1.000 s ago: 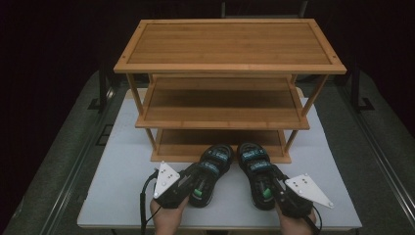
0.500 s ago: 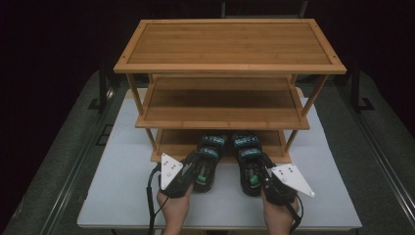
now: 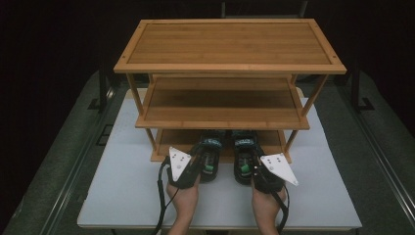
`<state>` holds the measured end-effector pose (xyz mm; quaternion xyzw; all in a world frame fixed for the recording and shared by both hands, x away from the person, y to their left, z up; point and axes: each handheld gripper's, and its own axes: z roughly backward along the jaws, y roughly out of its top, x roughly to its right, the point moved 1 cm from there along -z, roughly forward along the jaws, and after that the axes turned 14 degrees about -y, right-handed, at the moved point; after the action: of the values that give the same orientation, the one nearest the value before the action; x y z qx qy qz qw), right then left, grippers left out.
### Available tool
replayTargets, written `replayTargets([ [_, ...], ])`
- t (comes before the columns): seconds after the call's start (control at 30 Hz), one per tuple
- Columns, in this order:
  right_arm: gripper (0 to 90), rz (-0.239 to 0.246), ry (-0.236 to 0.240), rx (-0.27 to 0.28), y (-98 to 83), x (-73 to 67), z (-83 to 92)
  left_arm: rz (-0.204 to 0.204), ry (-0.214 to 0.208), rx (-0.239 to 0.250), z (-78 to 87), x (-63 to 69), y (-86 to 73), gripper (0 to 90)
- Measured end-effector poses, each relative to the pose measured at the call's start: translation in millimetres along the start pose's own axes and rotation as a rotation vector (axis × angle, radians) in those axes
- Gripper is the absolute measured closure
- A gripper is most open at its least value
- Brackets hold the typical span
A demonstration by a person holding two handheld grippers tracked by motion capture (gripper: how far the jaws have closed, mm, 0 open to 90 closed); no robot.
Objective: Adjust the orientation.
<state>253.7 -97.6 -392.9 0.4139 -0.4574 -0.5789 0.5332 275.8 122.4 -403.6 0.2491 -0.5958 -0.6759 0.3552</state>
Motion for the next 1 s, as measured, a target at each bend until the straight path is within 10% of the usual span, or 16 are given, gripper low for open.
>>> replayTargets([
  [1.0, 81.3, -0.006, -0.023, -0.08, -8.6, -28.4, -33.7, 0.08, 0.047, -0.05, -30.9, -6.4, -13.9, 79.6],
])
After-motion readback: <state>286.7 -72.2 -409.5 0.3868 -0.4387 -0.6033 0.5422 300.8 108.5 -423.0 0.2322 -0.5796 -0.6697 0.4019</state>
